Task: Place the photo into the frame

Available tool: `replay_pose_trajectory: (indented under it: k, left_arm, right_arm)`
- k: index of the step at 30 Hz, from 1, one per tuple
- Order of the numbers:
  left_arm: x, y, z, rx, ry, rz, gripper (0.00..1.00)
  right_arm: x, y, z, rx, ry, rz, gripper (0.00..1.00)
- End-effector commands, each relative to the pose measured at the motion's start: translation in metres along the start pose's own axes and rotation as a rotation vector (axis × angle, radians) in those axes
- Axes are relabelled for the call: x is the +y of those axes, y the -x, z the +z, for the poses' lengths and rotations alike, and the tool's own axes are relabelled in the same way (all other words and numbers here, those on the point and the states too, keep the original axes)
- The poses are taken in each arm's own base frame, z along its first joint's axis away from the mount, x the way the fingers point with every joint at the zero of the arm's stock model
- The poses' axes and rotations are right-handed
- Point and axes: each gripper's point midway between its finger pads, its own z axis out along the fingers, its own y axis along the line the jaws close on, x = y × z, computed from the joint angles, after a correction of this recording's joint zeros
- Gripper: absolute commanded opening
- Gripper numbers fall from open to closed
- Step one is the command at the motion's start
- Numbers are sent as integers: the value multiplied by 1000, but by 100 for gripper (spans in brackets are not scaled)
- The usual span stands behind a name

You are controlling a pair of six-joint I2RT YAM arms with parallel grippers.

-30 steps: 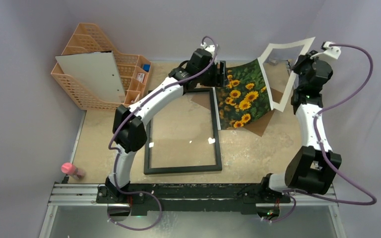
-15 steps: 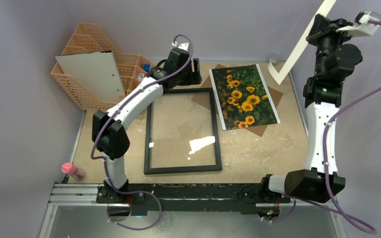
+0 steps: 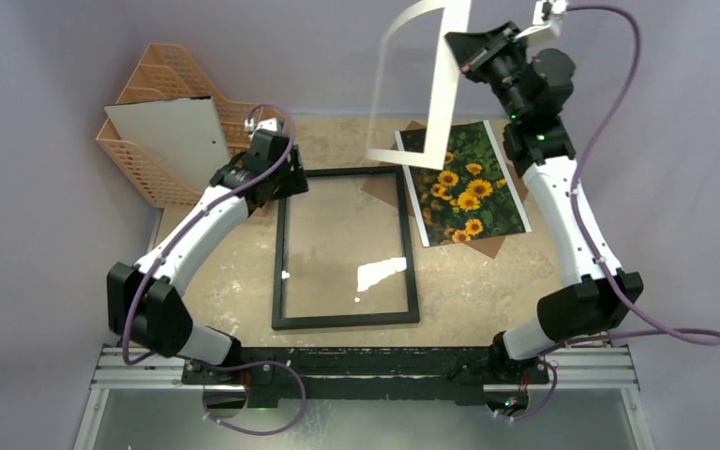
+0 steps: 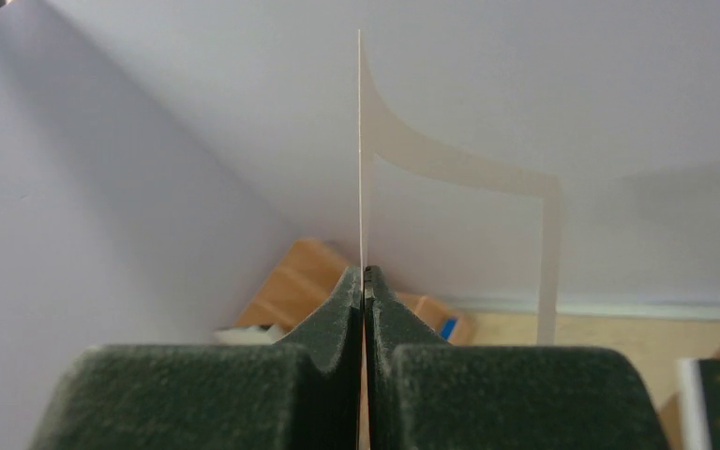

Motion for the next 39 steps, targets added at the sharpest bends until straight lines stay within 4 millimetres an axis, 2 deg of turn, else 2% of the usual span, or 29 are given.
replay_pose_trajectory:
  k: [1, 4, 6, 9, 13, 17, 20, 22, 24, 27, 31, 34, 39]
  left_arm:
    - [46, -25, -20, -5, 102, -44, 73]
    - [69, -72, -15, 93, 151, -74, 77]
    - [80, -95, -14, 129, 176, -104, 78]
    - [99, -116, -17, 140, 234, -150, 78]
    - [122, -139, -25, 136, 317, -219, 77]
    - [127, -164, -26, 177, 312, -259, 74]
    - [124, -175, -25, 200, 285, -273, 73]
    - [122, -184, -23, 232, 267, -270, 73]
    - [120, -193, -21, 268, 260, -263, 73]
    - [120, -197, -19, 287, 256, -258, 73]
    - [118, -188, -21, 266, 259, -263, 73]
    - [108, -169, -29, 221, 220, -293, 72]
    - [68, -143, -50, 200, 43, -452, 75]
  right_arm:
    - [53, -32, 0, 89, 117, 202, 0]
    - [60, -68, -2, 134, 104, 273, 0]
    - [58, -92, -9, 127, 69, 305, 0]
    - [39, -127, -24, 148, -32, 377, 0]
    - [-23, -166, -48, 124, -286, 420, 0]
    - [-87, -186, -90, 52, -547, 422, 0]
    - [-117, -191, -127, -5, -680, 427, 0]
    - [-127, -197, -144, -1, -727, 422, 0]
    - [-138, -212, -162, 34, -787, 433, 0]
    - [-153, -235, -191, 85, -887, 449, 0]
    - [-169, -258, -225, 127, -976, 484, 0]
    - [-164, -264, -233, 160, -969, 525, 0]
    - [-159, -271, -240, 166, -1007, 646, 0]
